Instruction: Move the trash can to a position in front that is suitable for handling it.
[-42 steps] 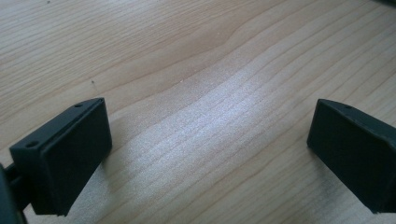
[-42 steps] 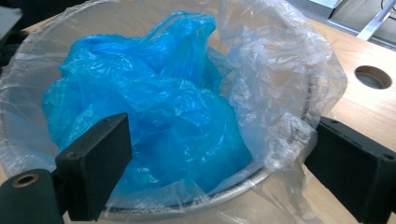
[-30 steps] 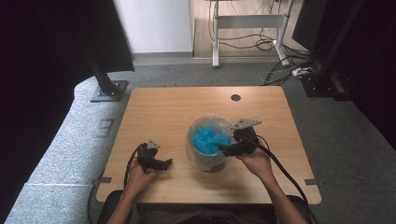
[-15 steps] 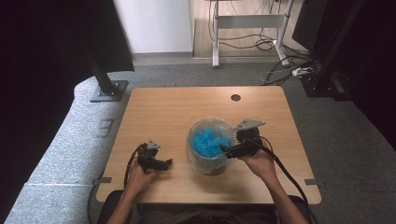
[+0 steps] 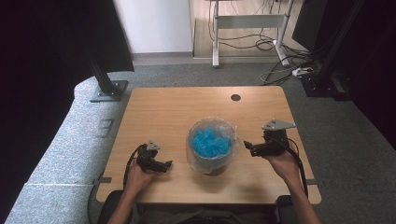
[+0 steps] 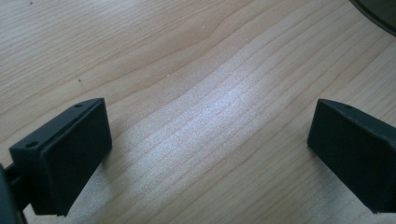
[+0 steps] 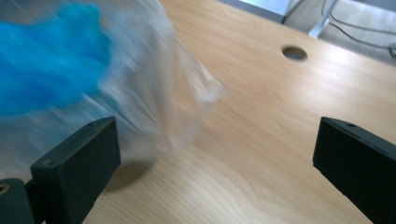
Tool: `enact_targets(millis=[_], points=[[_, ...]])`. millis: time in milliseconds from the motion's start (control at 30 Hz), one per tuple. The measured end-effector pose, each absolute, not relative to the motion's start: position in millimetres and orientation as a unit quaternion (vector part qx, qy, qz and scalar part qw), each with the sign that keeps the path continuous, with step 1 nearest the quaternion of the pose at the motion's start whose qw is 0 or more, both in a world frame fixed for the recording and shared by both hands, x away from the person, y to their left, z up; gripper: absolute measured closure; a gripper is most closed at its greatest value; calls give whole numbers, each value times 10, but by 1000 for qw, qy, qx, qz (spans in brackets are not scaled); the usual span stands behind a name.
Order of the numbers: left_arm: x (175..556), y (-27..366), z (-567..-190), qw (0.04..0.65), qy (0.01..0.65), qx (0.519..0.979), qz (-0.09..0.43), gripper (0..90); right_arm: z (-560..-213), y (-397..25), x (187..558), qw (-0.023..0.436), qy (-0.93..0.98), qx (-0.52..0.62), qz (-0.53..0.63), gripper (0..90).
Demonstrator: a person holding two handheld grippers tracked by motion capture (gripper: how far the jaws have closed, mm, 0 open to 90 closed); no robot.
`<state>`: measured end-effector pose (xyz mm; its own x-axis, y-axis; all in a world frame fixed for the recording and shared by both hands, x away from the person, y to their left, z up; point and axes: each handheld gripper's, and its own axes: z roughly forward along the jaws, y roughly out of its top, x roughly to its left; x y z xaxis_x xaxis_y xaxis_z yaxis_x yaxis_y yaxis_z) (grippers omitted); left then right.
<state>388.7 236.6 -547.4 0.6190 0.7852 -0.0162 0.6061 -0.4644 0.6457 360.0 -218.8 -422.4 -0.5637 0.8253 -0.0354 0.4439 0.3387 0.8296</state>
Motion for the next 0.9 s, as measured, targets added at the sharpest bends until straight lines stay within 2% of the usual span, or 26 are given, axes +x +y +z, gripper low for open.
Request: enact_targets(millis=[200,467,900], points=[[3892,2364,-5473,313,411,844,143,0,-4662,-2534,3623,226,773,450,386,0],[3895,2361,-5473,313,411,844,143,0,-5087,-2707,3616,229,768,481,355,0],[3892,2358,-5473,312,412,844,143,0,-5468,-2766,3573,233,777,488,322,0]])
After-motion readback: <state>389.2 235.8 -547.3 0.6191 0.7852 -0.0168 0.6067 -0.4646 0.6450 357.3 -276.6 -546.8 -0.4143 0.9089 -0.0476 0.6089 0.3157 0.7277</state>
